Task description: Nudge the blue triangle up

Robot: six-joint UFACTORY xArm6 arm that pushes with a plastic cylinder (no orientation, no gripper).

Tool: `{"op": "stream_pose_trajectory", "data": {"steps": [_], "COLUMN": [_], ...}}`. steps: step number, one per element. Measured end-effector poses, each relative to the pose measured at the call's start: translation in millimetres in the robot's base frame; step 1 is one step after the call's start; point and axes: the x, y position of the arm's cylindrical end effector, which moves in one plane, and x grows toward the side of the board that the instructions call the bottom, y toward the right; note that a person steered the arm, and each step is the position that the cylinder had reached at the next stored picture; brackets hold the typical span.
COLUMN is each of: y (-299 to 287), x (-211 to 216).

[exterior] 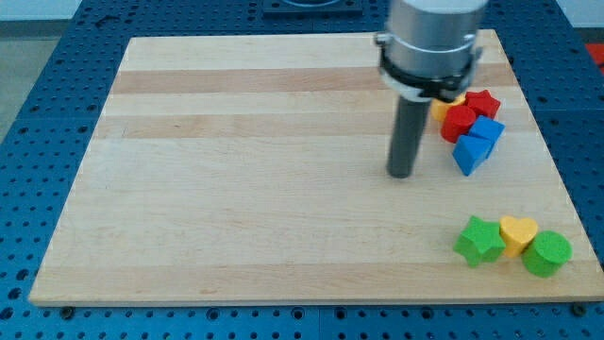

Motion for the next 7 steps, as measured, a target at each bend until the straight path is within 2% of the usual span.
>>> {"op": "stream_pose_trajectory", "data": {"steps": [1, 2, 4, 5, 6, 7], "y": [26.0, 26.0, 35.8, 36.5, 81.7, 81.7], "x": [-0.2, -0.2, 53.1, 53.1, 38.5, 38.5]}}
